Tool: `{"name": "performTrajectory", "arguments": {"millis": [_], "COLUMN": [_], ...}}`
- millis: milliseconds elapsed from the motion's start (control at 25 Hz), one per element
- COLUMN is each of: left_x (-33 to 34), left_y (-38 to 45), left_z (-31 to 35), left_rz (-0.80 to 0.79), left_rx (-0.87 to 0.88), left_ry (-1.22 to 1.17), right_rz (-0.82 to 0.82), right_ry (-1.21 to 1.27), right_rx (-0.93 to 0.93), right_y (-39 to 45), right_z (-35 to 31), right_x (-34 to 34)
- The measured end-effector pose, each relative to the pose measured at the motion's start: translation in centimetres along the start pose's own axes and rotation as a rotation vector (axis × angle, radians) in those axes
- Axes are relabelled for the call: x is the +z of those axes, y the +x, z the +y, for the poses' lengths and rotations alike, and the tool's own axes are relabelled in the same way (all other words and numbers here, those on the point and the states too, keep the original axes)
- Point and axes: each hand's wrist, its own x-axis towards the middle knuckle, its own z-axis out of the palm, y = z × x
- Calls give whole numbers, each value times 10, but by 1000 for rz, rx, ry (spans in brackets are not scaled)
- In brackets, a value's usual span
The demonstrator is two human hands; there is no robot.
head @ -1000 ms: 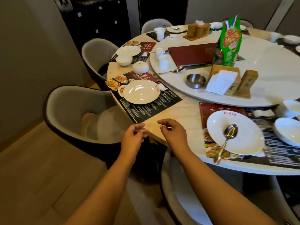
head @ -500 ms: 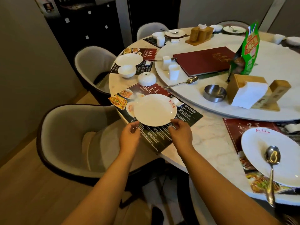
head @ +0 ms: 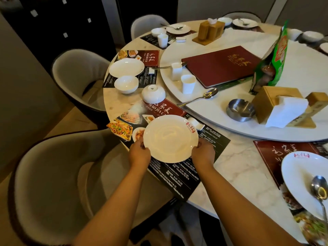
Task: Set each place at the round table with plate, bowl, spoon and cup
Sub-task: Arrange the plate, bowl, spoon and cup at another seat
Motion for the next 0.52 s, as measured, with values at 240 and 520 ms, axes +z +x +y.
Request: {"name": "performTrajectory", "arguments": {"millis": [240,520], "left_x": [-36,-55], "left_y": [39,91], "left_z": [2,-1], "left_rz": [10,70], "left_rx": [-57,-143], "left_ry": [-79,-159], "right_rz": [34,-8], "right_ry": [38,-28], "right_rx": [-75,-117], "right_y": [1,37], "right_z": [-34,-67], "right_x": [31,82]}}
